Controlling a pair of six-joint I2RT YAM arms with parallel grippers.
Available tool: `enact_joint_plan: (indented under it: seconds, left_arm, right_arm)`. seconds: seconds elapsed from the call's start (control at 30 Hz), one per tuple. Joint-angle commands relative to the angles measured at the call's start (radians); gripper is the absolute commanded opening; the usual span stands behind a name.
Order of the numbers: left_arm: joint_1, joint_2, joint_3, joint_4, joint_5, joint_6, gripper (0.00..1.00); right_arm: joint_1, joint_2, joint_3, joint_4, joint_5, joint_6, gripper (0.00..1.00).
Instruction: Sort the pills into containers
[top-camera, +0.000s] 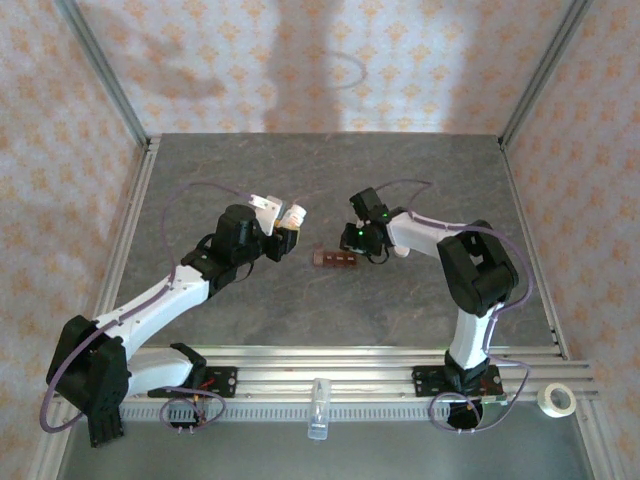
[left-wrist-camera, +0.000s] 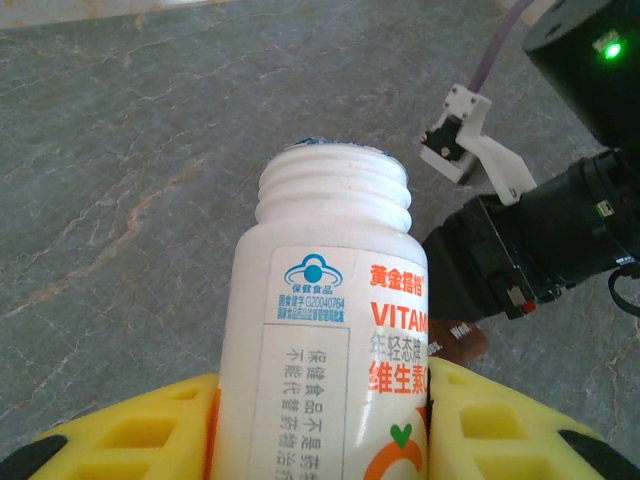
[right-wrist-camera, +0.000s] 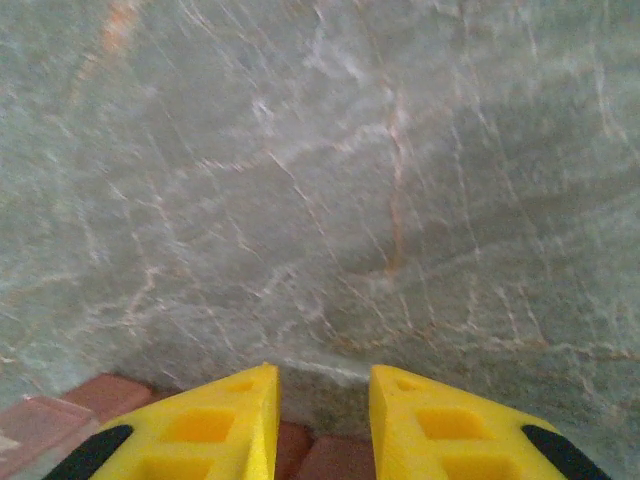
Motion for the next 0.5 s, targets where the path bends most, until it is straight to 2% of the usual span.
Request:
enact_joint_plan:
  seconds: [0.0, 0.47]
  left_arm:
    - [-0.011, -0.012, 0.002, -0.001, -0.006, -0.005, 0.0]
    - [-0.011, 0.003, 0.022, -0.039, 0.008, 0.014, 0.0]
  right_arm:
    - [0.0, -0.051, -0.023, 0.008, -0.022, 0.011, 0.28]
    - [0.009, -0.144, -0.12, 0.04, -0.068, 0.063, 0.27]
